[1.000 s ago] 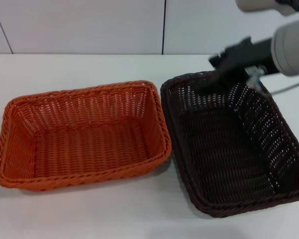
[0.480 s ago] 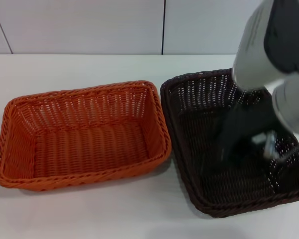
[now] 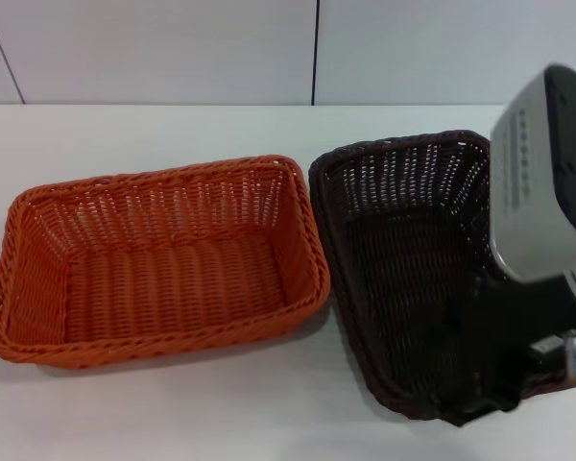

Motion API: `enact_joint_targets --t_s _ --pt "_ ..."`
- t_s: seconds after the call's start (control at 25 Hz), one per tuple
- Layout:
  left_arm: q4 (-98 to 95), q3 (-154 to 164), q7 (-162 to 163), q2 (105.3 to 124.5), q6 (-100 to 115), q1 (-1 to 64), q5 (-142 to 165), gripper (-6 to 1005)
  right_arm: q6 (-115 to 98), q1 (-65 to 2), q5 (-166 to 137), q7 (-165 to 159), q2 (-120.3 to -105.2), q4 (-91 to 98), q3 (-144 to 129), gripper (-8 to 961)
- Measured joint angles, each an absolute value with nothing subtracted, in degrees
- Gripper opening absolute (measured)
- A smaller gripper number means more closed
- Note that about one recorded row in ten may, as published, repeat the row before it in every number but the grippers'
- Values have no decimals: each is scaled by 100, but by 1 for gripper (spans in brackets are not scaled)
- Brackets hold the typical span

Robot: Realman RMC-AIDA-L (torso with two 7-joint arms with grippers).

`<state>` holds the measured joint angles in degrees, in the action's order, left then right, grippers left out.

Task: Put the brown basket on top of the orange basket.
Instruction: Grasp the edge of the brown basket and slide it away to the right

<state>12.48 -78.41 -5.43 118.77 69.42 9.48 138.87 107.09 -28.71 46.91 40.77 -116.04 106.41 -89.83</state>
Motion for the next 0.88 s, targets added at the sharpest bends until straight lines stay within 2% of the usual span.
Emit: enact_joint_targets --t_s 0.2,0.52,0.72,0.76,0.88 --pt "1247 -7805 -516 11900 6939 944 13810 788 10725 -2727 4658 4076 -11488 10798 -9125 656" --pt "1248 -7762 -500 11910 6919 940 13798 788 10725 -2684 4274 4095 -11501 10573 -9292 656" --pt "1248 -7762 -496 11908 6869 911 13793 788 10674 -2679 3868 4246 -11684 10241 -9358 656" --pt "1248 -7768 -495 11903 6857 896 13791 788 10636 -2716 3648 4353 -11790 10026 -9363 655" --pt "1248 -7781 -495 11892 6853 885 13790 788 10570 -2768 3430 4439 -11868 9816 -9404 655"
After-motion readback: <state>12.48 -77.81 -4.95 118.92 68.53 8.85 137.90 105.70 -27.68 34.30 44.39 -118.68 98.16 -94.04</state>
